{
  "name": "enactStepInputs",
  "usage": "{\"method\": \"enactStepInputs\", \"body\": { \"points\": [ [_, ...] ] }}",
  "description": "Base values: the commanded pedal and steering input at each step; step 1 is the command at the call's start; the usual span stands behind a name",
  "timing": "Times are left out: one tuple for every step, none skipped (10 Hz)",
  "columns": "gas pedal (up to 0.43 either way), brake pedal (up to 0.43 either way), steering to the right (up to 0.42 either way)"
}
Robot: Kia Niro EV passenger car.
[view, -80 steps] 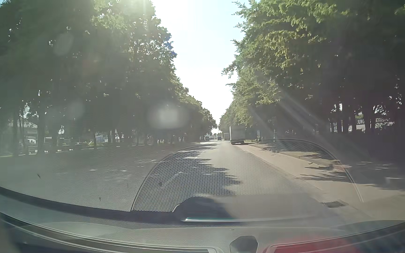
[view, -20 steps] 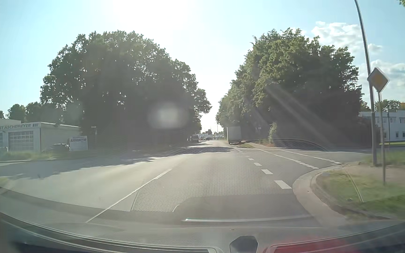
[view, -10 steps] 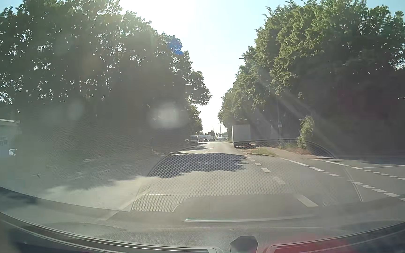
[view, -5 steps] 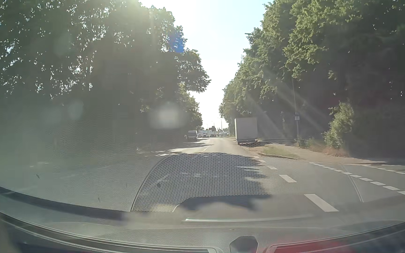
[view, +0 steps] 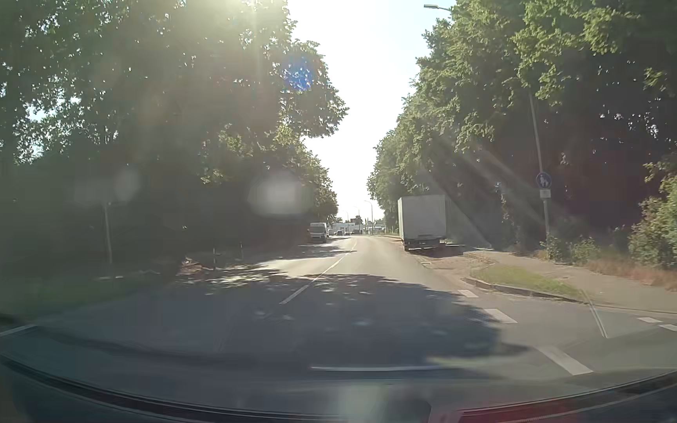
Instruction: Follow the waypoints while adhering to traffic rules and regulations
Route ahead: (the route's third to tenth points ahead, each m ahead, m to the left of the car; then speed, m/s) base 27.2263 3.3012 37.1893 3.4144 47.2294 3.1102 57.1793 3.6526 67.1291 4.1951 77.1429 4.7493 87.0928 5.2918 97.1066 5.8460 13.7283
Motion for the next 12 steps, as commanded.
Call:
{"method": "enactStepInputs", "body": {
  "points": [
    [0.169, 0.006, 0.001],
    [0.169, 0.006, 0.001],
    [0.169, 0.006, 0.001],
    [0.169, 0.006, 0.001],
    [0.169, 0.006, 0.002],
    [0.169, 0.006, 0.002],
    [0.169, 0.006, 0.002],
    [0.169, 0.006, 0.002],
    [0.169, 0.006, 0.002],
    [0.169, 0.006, 0.003],
    [0.169, 0.006, 0.002],
    [0.169, 0.006, 0.003]
  ]
}}
